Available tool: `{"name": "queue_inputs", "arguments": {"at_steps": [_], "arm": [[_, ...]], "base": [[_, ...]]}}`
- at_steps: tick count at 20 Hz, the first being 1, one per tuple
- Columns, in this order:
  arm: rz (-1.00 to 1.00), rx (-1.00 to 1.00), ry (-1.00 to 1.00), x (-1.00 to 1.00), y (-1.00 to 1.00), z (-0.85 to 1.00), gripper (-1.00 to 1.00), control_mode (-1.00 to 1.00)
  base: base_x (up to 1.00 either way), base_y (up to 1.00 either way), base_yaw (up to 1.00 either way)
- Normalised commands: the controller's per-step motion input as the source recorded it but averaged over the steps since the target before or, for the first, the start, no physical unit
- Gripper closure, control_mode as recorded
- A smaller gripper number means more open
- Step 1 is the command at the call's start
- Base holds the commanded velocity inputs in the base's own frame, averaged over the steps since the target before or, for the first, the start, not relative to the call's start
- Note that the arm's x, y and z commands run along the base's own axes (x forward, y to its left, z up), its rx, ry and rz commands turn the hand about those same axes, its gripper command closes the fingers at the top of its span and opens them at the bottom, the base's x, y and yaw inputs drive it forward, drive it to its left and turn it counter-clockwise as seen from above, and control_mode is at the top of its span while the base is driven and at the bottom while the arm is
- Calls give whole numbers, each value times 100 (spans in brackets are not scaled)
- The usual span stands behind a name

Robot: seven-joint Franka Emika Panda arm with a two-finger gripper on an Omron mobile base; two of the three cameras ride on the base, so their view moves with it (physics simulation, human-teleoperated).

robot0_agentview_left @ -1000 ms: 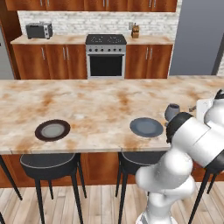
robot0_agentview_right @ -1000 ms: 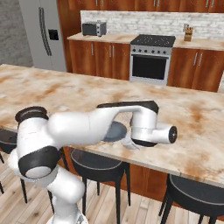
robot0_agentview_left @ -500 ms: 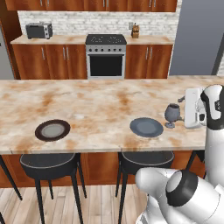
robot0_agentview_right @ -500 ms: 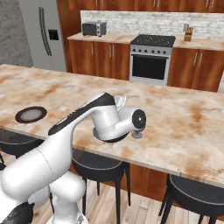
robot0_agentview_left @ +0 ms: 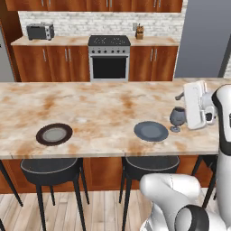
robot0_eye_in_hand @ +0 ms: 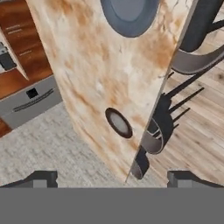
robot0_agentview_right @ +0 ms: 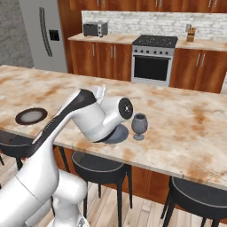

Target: Retrieve the wine glasses from the counter and place one next to each plate.

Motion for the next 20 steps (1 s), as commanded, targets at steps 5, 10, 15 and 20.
{"name": "queue_inputs", "arguments": {"at_steps": [5,10,15,20], "arm": [[0,0,0,0,0,0,-100,100],[0,0,0,0,0,0,-100,100],[0,0,0,0,0,0,-100,100],[0,0,0,0,0,0,-100,100]], "base": [[-63,-81,0],[-93,-100,-26],[-28,-96,-59],[0,-66,-82]]}}
